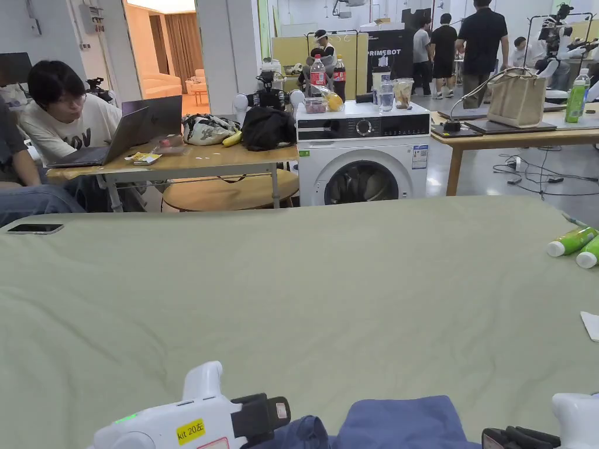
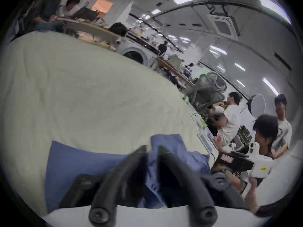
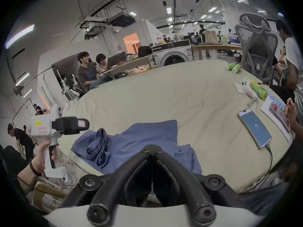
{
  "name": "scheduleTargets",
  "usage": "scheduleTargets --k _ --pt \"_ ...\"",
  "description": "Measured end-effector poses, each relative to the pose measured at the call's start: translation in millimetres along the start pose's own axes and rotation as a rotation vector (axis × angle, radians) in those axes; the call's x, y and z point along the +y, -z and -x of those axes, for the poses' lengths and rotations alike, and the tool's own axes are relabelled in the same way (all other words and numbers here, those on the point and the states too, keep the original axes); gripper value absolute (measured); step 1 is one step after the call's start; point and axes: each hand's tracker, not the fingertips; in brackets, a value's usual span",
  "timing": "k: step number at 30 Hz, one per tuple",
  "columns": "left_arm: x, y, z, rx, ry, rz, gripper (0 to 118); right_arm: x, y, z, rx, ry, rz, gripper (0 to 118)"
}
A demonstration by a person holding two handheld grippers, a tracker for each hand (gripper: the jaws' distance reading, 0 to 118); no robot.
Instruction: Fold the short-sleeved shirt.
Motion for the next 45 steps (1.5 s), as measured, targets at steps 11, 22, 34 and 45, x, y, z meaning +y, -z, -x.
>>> scheduleTargets --k 11,22,34,45 --pt "-45 53 -6 0.009 0.099 0.185 5 -6 18 27 0.049 -0.045 0.049 0" --pt "1 -82 96 0.131 -0.241 -0.13 71 -7 28 30 0.092 -0.034 0.074 0" --pt "-31 -29 99 0.015 -0.4 0.007 9 -10 20 26 0.087 -0.02 0.081 0" --pt "37 -85 0 0.056 -0.008 -0.182 7 14 4 -6 0.047 0.02 0.036 0"
